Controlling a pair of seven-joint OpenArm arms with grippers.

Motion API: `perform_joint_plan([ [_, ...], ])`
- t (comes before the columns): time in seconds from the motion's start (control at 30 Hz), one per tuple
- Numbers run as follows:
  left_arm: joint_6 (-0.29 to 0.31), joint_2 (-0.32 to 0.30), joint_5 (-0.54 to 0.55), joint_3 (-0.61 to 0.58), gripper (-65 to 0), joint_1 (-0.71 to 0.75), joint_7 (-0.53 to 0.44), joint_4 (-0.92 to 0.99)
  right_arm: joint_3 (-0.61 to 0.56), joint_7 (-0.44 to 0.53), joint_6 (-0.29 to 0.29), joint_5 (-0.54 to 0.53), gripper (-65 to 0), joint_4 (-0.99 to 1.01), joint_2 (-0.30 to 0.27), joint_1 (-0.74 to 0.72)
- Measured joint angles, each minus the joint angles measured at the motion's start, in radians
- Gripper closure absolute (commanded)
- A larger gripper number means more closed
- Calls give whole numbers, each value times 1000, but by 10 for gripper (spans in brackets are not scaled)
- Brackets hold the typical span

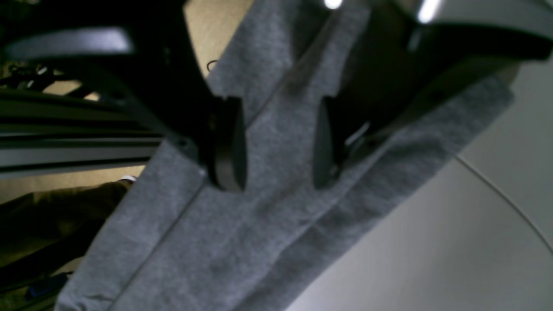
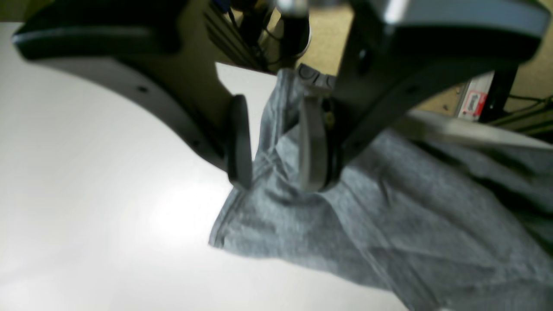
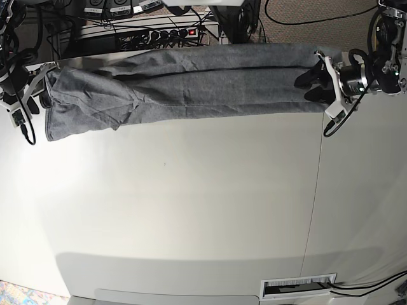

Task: Fold the T-shirt properly
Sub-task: 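Grasp the strip's end with the left gripper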

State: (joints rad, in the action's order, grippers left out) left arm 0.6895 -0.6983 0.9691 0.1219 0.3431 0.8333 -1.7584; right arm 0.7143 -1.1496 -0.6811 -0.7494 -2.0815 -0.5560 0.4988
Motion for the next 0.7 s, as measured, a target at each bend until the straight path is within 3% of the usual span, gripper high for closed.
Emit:
perform_joint_plan([
  [0.07, 0, 0, 0, 0, -270, 0, 0, 0, 0, 29, 0, -68, -198, 0, 20, 0],
  [0.17, 0, 0, 0, 0, -270, -1, 0, 0, -22, 59, 0, -77, -181, 0, 51, 0],
  [0.33, -18, 0, 1, 0, -271, -4, 8, 0, -183, 69, 0, -58, -28, 0, 63, 0],
  [0.53, -26, 0, 0, 33, -271, -5, 71, 0, -437, 148, 0, 177, -19, 32, 63, -85],
  [0.7, -127, 0, -78, 133, -271, -4, 91, 0, -558, 183, -2, 327, -19, 134, 63, -173],
])
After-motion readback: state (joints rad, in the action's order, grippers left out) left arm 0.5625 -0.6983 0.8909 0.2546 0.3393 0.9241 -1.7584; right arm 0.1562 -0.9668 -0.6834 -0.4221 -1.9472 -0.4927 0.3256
